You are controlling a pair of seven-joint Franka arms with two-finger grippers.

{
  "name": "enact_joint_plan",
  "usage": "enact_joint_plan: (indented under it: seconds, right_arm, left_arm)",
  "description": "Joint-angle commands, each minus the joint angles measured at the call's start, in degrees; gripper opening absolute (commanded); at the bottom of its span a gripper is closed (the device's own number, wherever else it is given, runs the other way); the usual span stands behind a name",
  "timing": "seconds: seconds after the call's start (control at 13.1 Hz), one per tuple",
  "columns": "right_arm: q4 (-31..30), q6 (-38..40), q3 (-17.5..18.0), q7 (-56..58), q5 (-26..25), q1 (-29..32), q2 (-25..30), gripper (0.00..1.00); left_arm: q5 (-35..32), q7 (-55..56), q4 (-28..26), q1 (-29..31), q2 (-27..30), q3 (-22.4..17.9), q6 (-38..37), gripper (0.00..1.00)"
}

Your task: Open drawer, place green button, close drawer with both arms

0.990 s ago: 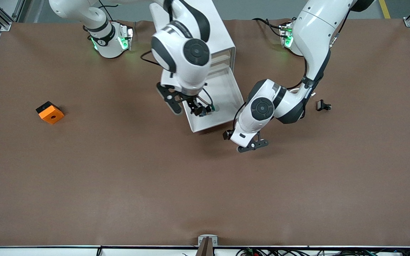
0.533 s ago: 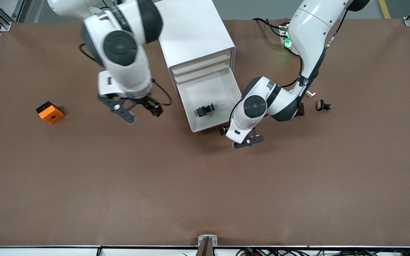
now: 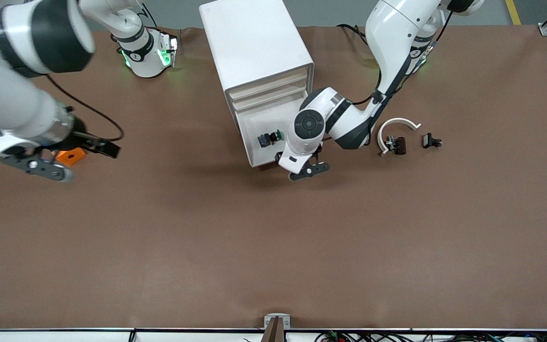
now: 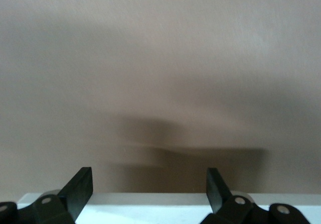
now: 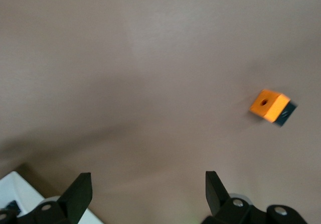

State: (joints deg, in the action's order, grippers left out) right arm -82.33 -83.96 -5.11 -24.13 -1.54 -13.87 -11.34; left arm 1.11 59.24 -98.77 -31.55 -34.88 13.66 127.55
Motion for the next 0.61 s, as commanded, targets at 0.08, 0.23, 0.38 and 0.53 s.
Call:
enact_joint_plan:
  seconds: [0.08, 0.23, 0.38, 0.53]
  right_arm:
    - [-1.70, 2.22, 1.24, 17.23, 0.14, 9.71, 2.46, 1.00]
    - [-1.61, 3.62, 1.15, 24.10, 0.23, 13.76, 2.46, 1.00]
    - [-1.61, 4.94, 1.15, 25.80, 0.23, 15.88, 3.07, 1.00]
    - [-1.52, 5.82, 1.15, 26.24, 0.23, 16.68, 2.99, 1.00]
  left_arm:
    - [1.08, 4.30, 2.27, -0.36, -1.85, 3.82, -2.91, 1.00]
    - [1.61, 5.97, 2.27, -0.36, -2.12, 5.50, -5.11, 1.00]
    - [3.19, 6.50, 2.27, -0.27, -2.56, 7.08, -7.22, 1.00]
    - [5.64, 7.20, 2.53, -0.27, -2.91, 8.13, -8.98, 1.00]
